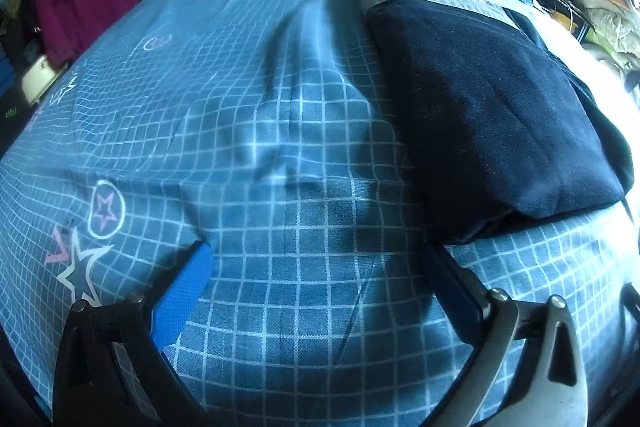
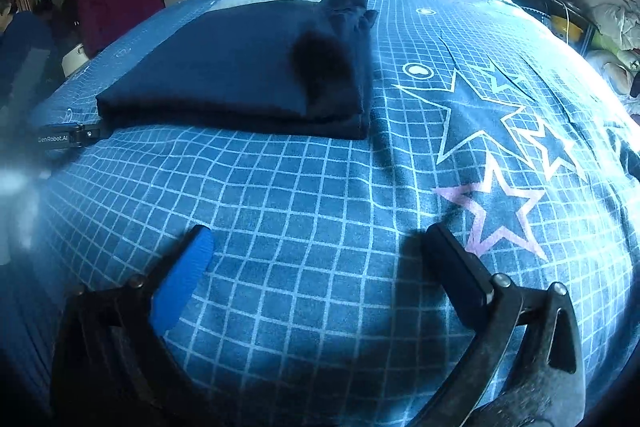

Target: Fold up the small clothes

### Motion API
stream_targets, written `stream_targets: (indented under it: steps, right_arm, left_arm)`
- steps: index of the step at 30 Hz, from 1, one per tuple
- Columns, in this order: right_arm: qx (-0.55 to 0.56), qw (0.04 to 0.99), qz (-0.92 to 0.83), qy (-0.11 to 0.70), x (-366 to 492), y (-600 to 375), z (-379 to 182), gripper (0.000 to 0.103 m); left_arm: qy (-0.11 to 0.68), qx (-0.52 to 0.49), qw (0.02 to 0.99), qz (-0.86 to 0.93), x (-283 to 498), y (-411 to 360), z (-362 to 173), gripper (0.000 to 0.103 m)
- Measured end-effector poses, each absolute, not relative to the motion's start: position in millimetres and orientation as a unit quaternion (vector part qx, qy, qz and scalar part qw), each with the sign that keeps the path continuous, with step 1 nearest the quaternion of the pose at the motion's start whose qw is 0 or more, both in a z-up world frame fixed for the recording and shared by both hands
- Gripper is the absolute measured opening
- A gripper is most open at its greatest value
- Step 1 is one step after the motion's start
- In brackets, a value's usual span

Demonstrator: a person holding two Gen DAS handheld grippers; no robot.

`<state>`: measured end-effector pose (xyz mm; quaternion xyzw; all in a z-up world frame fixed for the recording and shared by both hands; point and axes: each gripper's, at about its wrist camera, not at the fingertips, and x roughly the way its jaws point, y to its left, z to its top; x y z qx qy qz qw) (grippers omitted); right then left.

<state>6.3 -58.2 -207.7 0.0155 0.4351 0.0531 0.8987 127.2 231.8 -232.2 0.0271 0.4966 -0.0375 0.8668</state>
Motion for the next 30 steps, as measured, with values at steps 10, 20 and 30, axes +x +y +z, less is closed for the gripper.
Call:
stream_targets:
  steps: [10,20,30]
  right_arm:
    - [0.007,0.885,0.076,0.460,10,-61,-208,0.103]
    - [0.021,0.860,0.011,0.510,36,-54,-208,0.103]
    - [0.015,0.868,-0.001,0.496,23,-48,-164,0.103]
  left_arm:
    - [0.502,0.010,0.864,-0.031,122,234,-234,0.103]
    - [0.507,-0.004,0.861,-0.039,123,240,-234,0.103]
    - [0.480,-0.012,0.877,-0.036,115,245,-190,0.103]
